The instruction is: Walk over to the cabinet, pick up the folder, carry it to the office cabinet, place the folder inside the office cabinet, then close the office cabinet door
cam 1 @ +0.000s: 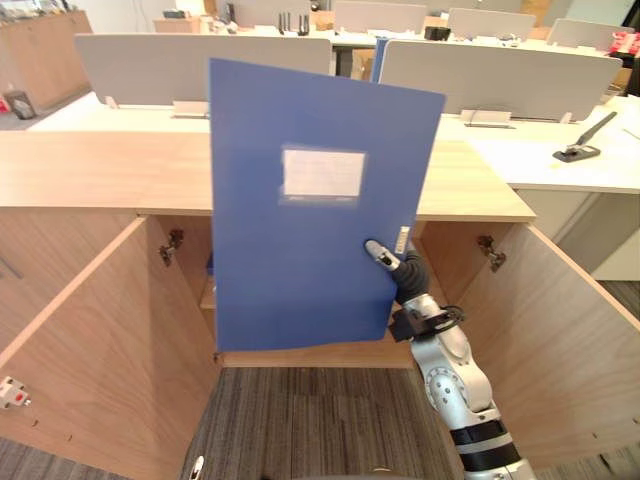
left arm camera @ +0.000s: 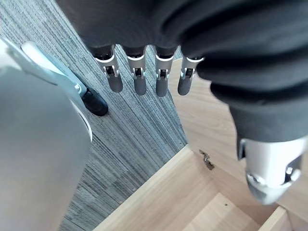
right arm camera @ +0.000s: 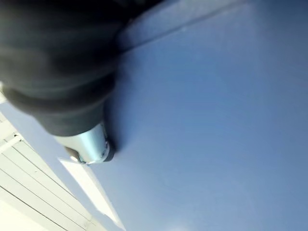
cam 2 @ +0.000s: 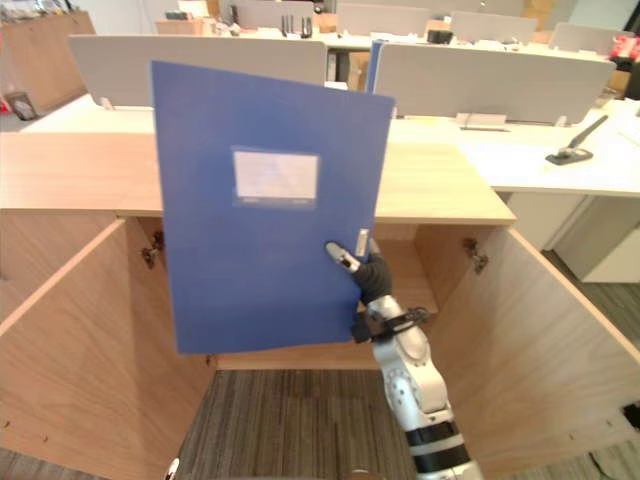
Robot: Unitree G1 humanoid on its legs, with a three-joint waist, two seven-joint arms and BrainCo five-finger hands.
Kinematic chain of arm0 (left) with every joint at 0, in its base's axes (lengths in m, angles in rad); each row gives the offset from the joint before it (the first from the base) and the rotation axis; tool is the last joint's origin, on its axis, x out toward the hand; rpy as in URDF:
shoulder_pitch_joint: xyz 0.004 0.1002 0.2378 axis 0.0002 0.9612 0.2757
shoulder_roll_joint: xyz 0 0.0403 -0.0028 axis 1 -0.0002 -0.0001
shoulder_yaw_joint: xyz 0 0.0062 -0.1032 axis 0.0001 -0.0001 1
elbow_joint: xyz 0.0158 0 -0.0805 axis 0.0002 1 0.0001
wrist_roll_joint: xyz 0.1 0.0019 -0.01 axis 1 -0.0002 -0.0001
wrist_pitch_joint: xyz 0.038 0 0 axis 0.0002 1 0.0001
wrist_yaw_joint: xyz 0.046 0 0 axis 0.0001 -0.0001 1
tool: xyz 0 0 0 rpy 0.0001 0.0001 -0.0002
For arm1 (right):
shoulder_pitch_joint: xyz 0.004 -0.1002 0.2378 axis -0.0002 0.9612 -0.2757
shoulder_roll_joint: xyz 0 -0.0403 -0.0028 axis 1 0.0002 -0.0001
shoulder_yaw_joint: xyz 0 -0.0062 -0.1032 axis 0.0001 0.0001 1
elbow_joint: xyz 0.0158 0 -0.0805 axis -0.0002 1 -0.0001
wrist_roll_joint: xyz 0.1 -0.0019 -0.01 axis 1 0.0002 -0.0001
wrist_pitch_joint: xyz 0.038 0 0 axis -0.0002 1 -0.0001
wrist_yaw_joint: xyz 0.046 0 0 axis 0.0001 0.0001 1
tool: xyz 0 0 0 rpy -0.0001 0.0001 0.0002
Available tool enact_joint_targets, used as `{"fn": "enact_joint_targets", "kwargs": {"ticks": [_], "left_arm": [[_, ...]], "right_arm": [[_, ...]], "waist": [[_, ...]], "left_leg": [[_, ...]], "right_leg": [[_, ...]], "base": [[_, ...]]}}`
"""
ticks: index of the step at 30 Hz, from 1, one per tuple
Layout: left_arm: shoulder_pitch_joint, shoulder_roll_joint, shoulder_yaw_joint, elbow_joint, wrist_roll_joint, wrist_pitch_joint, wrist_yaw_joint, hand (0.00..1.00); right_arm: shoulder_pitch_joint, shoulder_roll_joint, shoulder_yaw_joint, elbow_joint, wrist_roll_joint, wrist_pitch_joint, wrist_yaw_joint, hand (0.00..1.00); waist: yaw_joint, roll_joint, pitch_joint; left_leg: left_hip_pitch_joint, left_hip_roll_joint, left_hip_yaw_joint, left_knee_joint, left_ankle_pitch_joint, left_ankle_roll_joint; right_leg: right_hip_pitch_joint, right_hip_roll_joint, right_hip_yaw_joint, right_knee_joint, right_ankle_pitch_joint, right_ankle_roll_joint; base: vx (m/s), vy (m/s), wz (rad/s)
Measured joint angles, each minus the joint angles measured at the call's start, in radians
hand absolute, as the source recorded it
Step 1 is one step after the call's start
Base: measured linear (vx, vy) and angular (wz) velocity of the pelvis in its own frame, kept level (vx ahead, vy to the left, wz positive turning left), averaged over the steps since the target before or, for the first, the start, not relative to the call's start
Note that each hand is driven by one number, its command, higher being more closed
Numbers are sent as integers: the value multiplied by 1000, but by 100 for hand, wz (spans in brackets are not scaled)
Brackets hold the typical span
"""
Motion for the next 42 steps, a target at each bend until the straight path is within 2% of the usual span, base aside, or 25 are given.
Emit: {"fn": "enact_joint_targets", "kwargs": {"ticks": [1, 2, 3, 7, 9, 12, 15, 17, 18, 19, 20, 23, 24, 25, 26, 27, 28, 29, 30, 31, 33, 34, 36, 38, 42], "left_arm": [[-3, 4, -1, 0, 1, 0, -1, 0], [-17, 11, -6, 9, 2, 1, -1, 0], [-29, 7, -24, 16, 6, 0, -6, 0], [-48, 6, -46, 13, 34, 0, -23, 0], [-47, 6, -64, 8, 39, 0, -23, 0], [-51, 4, -81, 7, 40, 0, -23, 0], [-75, 2, -101, 4, 44, 0, -23, 0], [-84, -1, -114, -9, 44, 0, -23, 0], [-84, 0, -115, -9, 44, 0, -23, 0], [-84, 0, -116, -10, 43, 0, -24, 0], [-83, -2, -115, -10, 43, -4, -24, 0], [-91, -2, -101, -23, 43, -12, -24, 0], [-91, -5, -97, -23, 43, -13, -24, 0], [-91, -7, -96, -22, 43, -11, -24, 0], [-87, -16, -94, -21, 36, -2, -24, 0], [-87, -19, -85, -21, 35, -3, -24, 0], [-84, -19, -85, -20, 36, -2, -24, 0], [-64, -26, -85, -19, 36, -2, -24, 0], [-48, -25, -83, -5, 35, -2, -25, 0], [-44, -12, -69, 1, 36, -1, -25, 0], [-43, 1, -66, 5, 40, 0, -25, 0], [-47, -1, -66, 5, 45, 0, -26, 0], [-47, -5, -68, 5, 49, 0, -28, 0], [-47, -5, -69, 4, 67, 0, -32, 0], [-55, 1, -93, -4, 77, -1, -39, 0]], "right_arm": [[-1, 1, 11, 0, 0, 5, 3, 100], [-1, -6, 18, 10, -2, 11, 17, 100], [-1, -22, 16, 21, -2, 13, 19, 100], [0, -74, 19, 29, -3, 20, 16, 100], [0, -88, 34, 34, -25, 20, 15, 100], [0, -98, 56, 43, -33, 20, 17, 100], [0, -112, 55, 52, -41, 20, 16, 100], [1, -127, 55, 52, -59, 21, 16, 100], [1, -128, 56, 52, -59, 21, 16, 100], [0, -130, 56, 50, -59, 21, 17, 100], [0, -133, 57, 45, -59, 21, 17, 100], [-22, -160, 85, 29, -60, 20, 19, 100], [-33, -162, 99, 30, -69, 20, 19, 100], [-43, -160, 109, 30, -77, 20, 19, 100], [-71, -156, 132, 30, -95, 20, 21, 100], [-83, -155, 136, 30, -104, 20, 22, 100], [-87, -156, 137, 30, -110, 20, 22, 100], [-92, -157, 137, 30, -121, 20, 26, 100], [-93, -144, 134, 42, -129, 17, 28, 100], [-85, -130, 145, 47, -137, 18, 26, 100], [-83, -134, 171, 47, -142, 18, 30, 100], [-83, -139, 183, 50, -159, 18, 41, 100], [-84, -139, 209, 64, -188, 18, 53, 100], [-84, -151, 238, 97, -252, 19, 65, 100], [-84, -172, 269, 135, -363, 20, 66, 100]], "waist": [[0, -5, 8], [-4, 4, 27], [-13, 21, 42], [-8, 37, 47], [-8, 51, 24], [0, 57, 14], [5, 63, 3], [9, 69, 8], [10, 70, 9], [16, 73, 13], [27, 75, 15], [49, 84, 37], [57, 80, 49], [61, 88, 53], [65, 88, 74], [72, 98, 79], [76, 102, 80], [79, 123, 70], [79, 128, 68], [77, 96, 63], [74, 76, 58], [73, 68, 51], [72, 76, 49], [71, 78, 43], [64, 77, 42]], "left_leg": [[0, 0, 0, 0, 0, 0], [2, 16, -9, -4, 0, 0], [-1, 40, -32, -4, 0, -5], [-20, 77, -52, -4, 11, -25], [-37, 101, -56, -4, 8, -34], [-36, 120, -58, 2, 5, -41], [-95, 133, -74, 100, -51, -36], [-149, 148, -80, 276, -136, -30], [-164, 154, -77, 335, -158, -27], [-199, 169, -65, 467, -193, -23], [-239, 191, -42, 592, -204, -20], [-299, 230, -21, 790, -192, -18], [-303, 231, -17, 806, -228, -19], [-303, 226, -17, 799, -257, -24], [-302, 191, -33, 728, -297, -22], [-295, 166, -49, 658, -302, -24], [-286, 149, -61, 600, -294, -36], [-258, 134, -91, 488, -222, -38], [-241, 129, -100, 445, -167, -24], [-209, 106, -93, 375, -138, -16], [-171, 75, -80, 272, -84, -6], [-141, 56, -73, 184, -38, 3], [-99, 43, -61, 67, 22, 11], [-82, 37, -58, 7, 50, 16], [-84, 27, -57, 2, 51, 19]], "right_leg": [[17, 2, -14, -50, -10, 2], [56, 27, -30, -134, -6, -12], [101, 66, -50, -210, 8, -10], [114, 122, -56, -276, 39, -41], [121, 152, -69, -321, 49, -55], [146, 176, -71, -355, 64, -61], [155, 191, -89, -371, 68, -74], [205, 207, -95, -390, 66, -77], [225, 211, -95, -397, 63, -81], [264, 222, -95, -408, 60, -85], [299, 234, -95, -420, 56, -92], [364, 247, -90, -447, 33, -127], [368, 243, -80, -444, 30, -132], [367, 240, -71, -439, 30, -132], [363, 224, -50, -434, 30, -132], [360, 216, -38, -432, 30, -132], [357, 215, -32, -430, 30, -132], [355, 227, -14, -430, 28, -127], [356, 232, 5, -432, 17, -106], [352, 206, 8, -422, 17, -93], [331, 173, 9, -418, 10, -80], [318, 157, 13, -418, 10, -69], [302, 144, 15, -419, 11, -57], [288, 139, 16, -419, 12, -49], [285, 131, 16, -420, 11, -43]], "base": [[-79, -28, -30], [-64, -45, 1], [-54, -68, 12], [7, -74, 4], [90, -87, 4], [142, -83, 4], [190, -79, 19], [132, -36, 24], [111, -23, 14], [138, -36, 8], [119, -40, 3], [70, -34, -6], [25, -6, -16], [7, 25, -37], [11, 55, -41], [23, 95, -42], [50, 139, -40], [82, 188, -44], [109, 186, -37], [101, 133, -17], [84, 55, 4], [81, 49, 5], [66, 52, -1], [45, 49, -4], [34, 29, 0]]}}
